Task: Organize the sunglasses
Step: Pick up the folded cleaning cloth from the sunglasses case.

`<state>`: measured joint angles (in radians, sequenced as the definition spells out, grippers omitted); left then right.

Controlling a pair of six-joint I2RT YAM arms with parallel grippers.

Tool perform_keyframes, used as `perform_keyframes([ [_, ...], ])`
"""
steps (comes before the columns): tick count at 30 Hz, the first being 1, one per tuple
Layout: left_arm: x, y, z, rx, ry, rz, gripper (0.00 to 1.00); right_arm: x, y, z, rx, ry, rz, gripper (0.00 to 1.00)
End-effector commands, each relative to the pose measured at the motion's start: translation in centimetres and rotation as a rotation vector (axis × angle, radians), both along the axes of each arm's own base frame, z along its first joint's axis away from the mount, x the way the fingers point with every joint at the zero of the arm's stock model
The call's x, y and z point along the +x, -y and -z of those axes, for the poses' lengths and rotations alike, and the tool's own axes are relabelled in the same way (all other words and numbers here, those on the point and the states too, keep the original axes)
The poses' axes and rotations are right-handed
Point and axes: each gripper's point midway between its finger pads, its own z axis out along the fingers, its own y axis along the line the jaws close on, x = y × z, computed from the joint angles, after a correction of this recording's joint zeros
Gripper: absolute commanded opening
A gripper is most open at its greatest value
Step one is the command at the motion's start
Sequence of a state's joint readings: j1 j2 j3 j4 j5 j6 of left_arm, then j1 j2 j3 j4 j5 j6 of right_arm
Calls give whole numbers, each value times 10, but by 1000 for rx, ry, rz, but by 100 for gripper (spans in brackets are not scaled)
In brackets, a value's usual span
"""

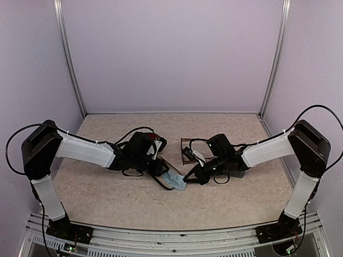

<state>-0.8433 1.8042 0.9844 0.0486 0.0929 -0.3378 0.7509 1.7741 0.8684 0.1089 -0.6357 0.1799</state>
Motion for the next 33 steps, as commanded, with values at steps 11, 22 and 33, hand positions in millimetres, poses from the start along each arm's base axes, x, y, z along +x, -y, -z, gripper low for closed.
perform_keyframes([
  [11,18,7,5,-10,7,-45,46,-6,2,-7,-2,9,10,0],
  [22,21,9,9,-38,-17,-62,40,-6,1,-5,-5,9,7,0],
  [33,19,11,12,-50,-35,-52,22,-6,1,-4,-7,11,8,0],
])
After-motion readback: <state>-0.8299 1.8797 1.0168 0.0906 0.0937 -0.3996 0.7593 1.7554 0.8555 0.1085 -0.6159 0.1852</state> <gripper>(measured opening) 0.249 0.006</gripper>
